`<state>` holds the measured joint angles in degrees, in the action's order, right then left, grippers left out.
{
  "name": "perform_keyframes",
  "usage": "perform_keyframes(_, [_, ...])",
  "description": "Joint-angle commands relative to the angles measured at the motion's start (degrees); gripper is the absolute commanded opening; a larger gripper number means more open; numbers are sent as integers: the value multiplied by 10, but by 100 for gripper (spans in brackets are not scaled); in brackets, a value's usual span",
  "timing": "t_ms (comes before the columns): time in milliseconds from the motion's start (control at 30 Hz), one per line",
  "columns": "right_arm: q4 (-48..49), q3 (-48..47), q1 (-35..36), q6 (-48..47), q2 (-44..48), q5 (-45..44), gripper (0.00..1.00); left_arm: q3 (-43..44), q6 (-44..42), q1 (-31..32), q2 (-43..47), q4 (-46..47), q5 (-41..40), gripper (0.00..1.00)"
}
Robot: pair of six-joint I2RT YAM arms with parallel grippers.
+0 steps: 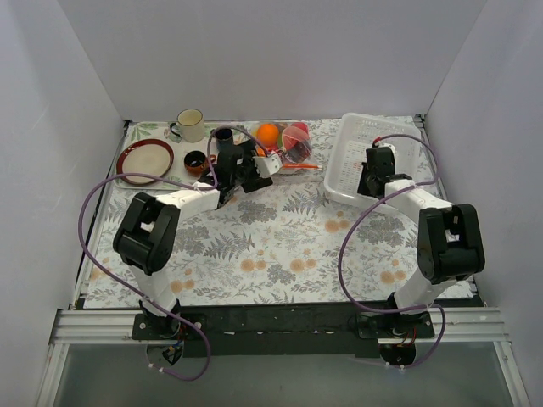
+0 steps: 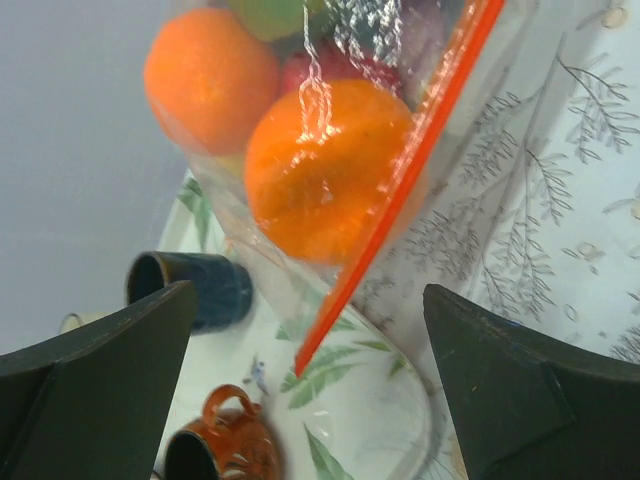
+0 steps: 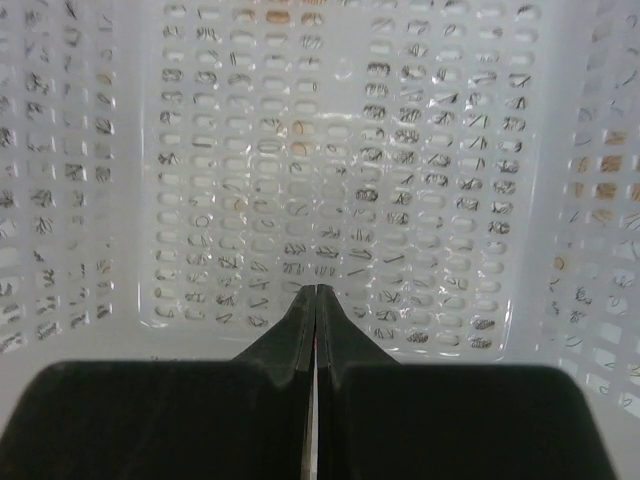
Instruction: Open the zip-top bag and remove the fake food
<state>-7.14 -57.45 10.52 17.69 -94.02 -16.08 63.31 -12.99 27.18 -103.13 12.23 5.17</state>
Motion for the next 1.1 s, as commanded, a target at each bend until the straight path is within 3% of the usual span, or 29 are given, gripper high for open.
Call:
perform_keyframes(0, [14,48,5,16,32,34,1,-35,-82,18,-22,162,-45,98])
perform_keyframes(67, [14,79,5,17,53,34,1,-44,-107,22,-37,215,-61,98])
perform_keyframes(400, [-1,189,16,52,160,89,1,-7,-151,37,-78,220,-55,98])
perform_keyframes(500, [-5,233,35,63,206,94,1,3,-153,41,-85,242,-58,93])
perform_keyframes(533, [-7,245,42,67,231,97,1,6,-152,43,-90,247,-60,88])
perform_keyframes(633, [-9,288,49,81,278,105,1,2,-163,48,-98,285,-61,62])
perform_keyframes(667, [-8,295,48,82,290,109,1,2,-167,50,-101,300,-63,40])
perform_keyframes(700, [-8,301,49,86,307,112,1,7,-176,53,-106,303,-67,32])
perform_keyframes(800, [-15,313,49,88,328,110,1,22,-189,59,-124,294,-85,21])
perform_keyframes(900, [-25,306,49,83,335,115,1,34,-190,60,-131,289,-90,0])
perform_keyframes(1067, [-37,308,70,82,353,140,1,64,-183,63,-121,251,-99,0])
